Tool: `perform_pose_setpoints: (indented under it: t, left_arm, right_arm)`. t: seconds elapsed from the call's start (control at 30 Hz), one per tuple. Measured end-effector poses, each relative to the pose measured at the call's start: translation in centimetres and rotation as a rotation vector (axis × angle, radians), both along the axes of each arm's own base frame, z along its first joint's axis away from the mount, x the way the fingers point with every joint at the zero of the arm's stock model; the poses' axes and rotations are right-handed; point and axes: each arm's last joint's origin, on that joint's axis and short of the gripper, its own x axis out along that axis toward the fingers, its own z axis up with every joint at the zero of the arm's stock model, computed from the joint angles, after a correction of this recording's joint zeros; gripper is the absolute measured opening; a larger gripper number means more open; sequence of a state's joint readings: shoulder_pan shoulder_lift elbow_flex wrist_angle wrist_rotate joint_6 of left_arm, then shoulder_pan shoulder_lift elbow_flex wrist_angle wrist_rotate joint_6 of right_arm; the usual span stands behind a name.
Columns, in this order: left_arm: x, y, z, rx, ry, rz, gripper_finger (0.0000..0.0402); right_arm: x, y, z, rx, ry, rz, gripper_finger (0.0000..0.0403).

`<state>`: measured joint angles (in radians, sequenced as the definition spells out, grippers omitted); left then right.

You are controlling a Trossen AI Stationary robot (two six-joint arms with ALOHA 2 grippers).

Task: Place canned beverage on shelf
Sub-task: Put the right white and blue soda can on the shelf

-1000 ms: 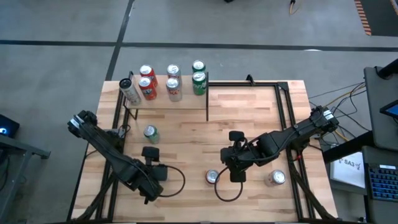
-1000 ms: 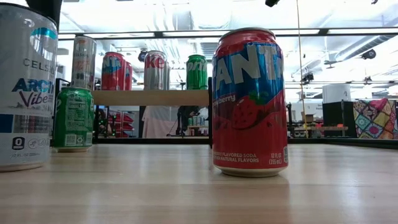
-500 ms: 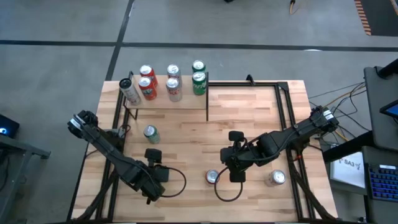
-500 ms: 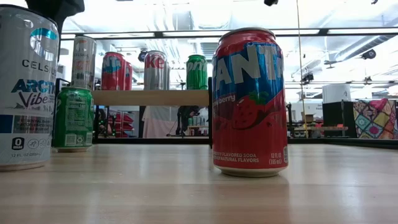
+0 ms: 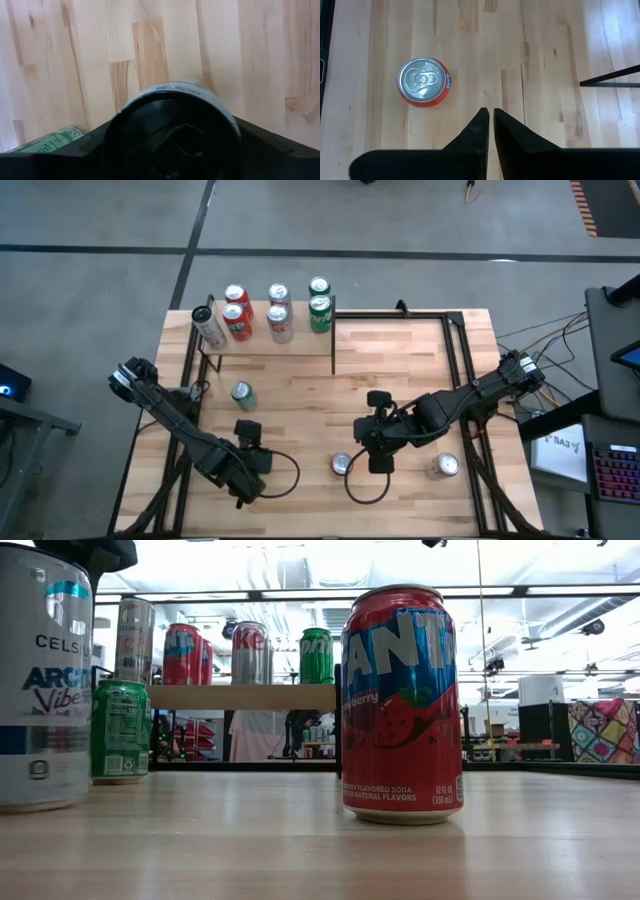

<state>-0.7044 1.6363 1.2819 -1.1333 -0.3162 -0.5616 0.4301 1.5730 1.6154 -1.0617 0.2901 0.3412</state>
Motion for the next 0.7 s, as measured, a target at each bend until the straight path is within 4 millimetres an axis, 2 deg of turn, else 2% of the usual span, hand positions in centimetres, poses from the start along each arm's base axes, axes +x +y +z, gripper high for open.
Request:
perform_pose_setpoints:
  t: [0.17,0.3,0.53,0.7]
  left_arm:
    - [0.0,0.1,0.0,0.015,0.003,-0.02,0.0258]
    - [0.1,-0.1,0.4,0.013,0.001,-0.045,0.0251]
    - [0.6,-0.5,2.1,0.0,-0.033,-0.123,0.0254]
    - [1.1,-0.8,3.9,0.015,-0.095,-0.188,0.0256]
  right_arm:
    - [0.1,0.0,0.0,0.004,-0.01,0.0,0.0017]
    - [0.4,0.2,-0.2,0.007,-0.035,0.016,0.0017]
    - [1.2,0.5,-1.3,-0.007,-0.104,0.085,0.0017]
    - [2.3,1.0,-1.9,-0.012,-0.227,0.154,0.0017]
